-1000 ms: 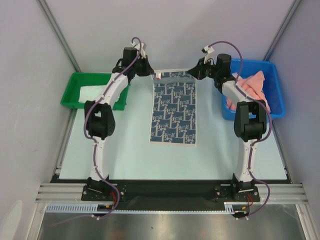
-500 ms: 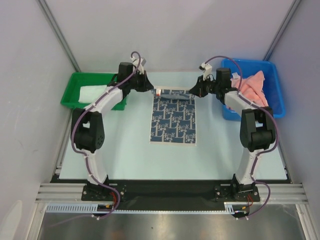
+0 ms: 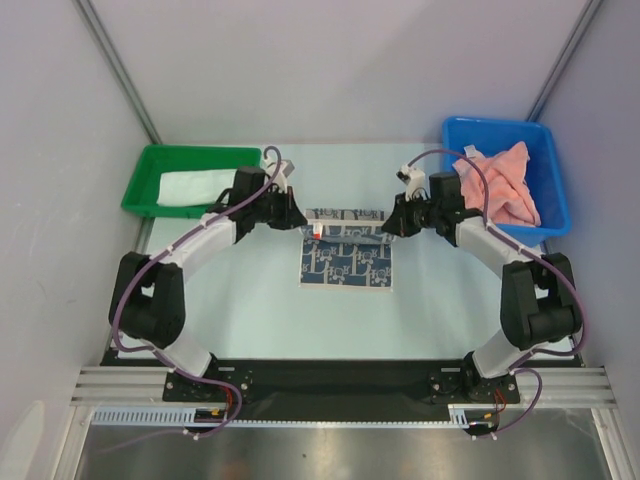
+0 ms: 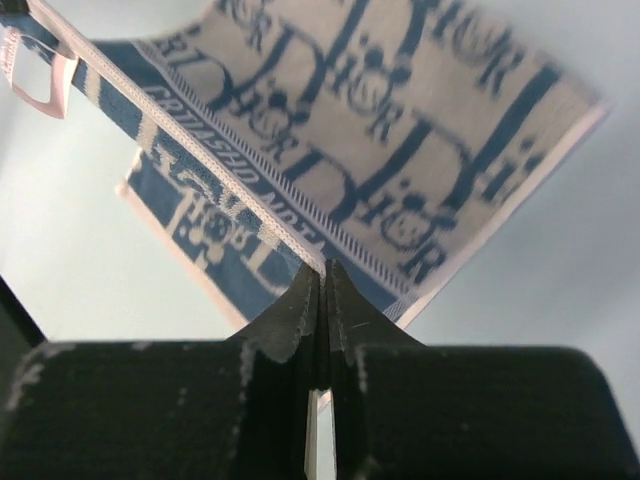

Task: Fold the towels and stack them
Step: Fold the towel

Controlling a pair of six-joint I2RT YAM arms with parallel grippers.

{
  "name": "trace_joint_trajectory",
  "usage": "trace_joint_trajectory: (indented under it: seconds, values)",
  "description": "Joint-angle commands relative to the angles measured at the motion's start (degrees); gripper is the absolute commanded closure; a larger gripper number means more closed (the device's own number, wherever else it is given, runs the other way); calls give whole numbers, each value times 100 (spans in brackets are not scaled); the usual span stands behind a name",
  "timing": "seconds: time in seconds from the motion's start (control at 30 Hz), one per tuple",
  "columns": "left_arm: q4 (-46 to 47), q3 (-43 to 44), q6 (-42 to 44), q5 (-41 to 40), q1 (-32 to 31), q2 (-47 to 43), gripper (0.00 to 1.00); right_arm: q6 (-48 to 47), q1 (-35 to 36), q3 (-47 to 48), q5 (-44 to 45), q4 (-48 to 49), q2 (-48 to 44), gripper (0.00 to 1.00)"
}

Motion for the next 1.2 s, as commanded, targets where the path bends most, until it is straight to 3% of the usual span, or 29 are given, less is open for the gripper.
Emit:
trace_joint_trajectory:
  seconds: [0.0, 0.23, 0.33, 0.47, 0.6, 0.77, 0.97, 1.17]
  values:
    - [-372, -266, 119, -949, 33, -288, 100, 138, -39, -391, 1071, -438, -363, 96]
    - [-584, -713, -214, -1424, -196, -473, 100, 490, 216, -760, 1563, -964, -522, 87]
    - [-628, -1030, -443, -1574, -257, -692, 95, 744, 243, -848, 1458, -1219, -583, 80]
    - [-566, -1452, -777, -1407, -363, -1017, 63, 1131, 252, -883, 1458, -1624, -811, 71]
    - [-470, -1707, -1014, -933, -477, -1281, 52, 2077, 295, -1147, 1545, -1563, -1066, 70]
    - [-733, -1743, -1435, -1440, -495, -1352, 39, 3512, 646, -1270, 2117, -1344, -979, 66]
    - [-1103, -1295, -1814, -1856, -372, -922, 31, 4787, 902, -779, 2310, -1053, -452, 66]
    - [-708, -1154, -1859, -1276, -301, -439, 32, 4052, 981, 232, 2521, -974, 567, 66]
